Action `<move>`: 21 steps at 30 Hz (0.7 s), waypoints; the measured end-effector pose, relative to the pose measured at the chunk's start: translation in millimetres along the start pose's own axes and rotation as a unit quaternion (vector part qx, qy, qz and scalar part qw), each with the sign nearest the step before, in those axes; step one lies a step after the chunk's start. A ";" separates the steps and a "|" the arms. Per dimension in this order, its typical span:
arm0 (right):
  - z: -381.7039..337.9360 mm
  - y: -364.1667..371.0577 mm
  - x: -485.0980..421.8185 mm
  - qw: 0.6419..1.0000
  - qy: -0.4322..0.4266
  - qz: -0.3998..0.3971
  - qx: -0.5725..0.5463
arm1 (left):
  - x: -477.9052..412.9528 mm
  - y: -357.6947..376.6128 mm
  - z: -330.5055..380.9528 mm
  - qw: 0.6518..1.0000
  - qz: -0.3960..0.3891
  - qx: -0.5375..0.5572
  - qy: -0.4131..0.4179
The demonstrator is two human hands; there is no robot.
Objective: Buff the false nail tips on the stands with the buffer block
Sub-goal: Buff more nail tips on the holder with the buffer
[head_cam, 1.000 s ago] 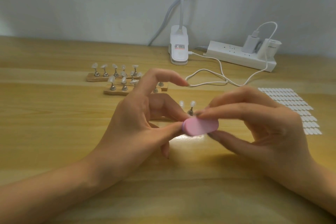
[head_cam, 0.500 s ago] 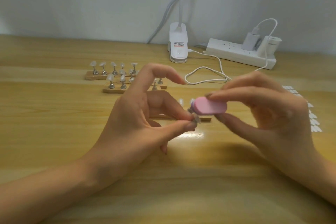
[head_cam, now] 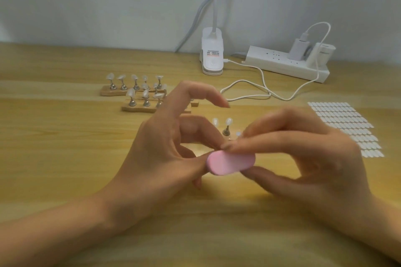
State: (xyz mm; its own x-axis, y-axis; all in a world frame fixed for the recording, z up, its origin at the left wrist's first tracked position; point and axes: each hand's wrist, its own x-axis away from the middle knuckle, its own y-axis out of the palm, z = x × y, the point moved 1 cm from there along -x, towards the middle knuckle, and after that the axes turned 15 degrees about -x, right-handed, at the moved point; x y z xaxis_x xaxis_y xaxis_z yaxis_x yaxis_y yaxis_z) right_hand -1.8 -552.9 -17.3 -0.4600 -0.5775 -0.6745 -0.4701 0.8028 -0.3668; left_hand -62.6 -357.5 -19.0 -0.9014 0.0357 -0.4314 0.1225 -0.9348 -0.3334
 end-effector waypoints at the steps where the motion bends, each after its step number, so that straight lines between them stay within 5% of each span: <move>1: 0.4 -0.5 0.6 1.000 0.003 0.007 -0.001 | -0.3 -0.1 -0.5 1.000 0.001 -0.001 0.000; 21: 4.9 -0.5 -0.7 0.997 0.027 0.035 -0.056 | -2.7 1.0 -0.9 0.999 0.005 0.037 -0.004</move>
State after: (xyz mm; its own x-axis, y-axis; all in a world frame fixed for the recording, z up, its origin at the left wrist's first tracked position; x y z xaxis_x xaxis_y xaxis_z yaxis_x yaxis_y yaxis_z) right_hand 2.4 -552.2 -19.8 -0.5334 -0.5301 -0.6591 -0.5148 0.8217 -0.2443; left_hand -59.7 -358.2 -18.9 -0.9034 0.0237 -0.4282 0.1011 -0.9585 -0.2664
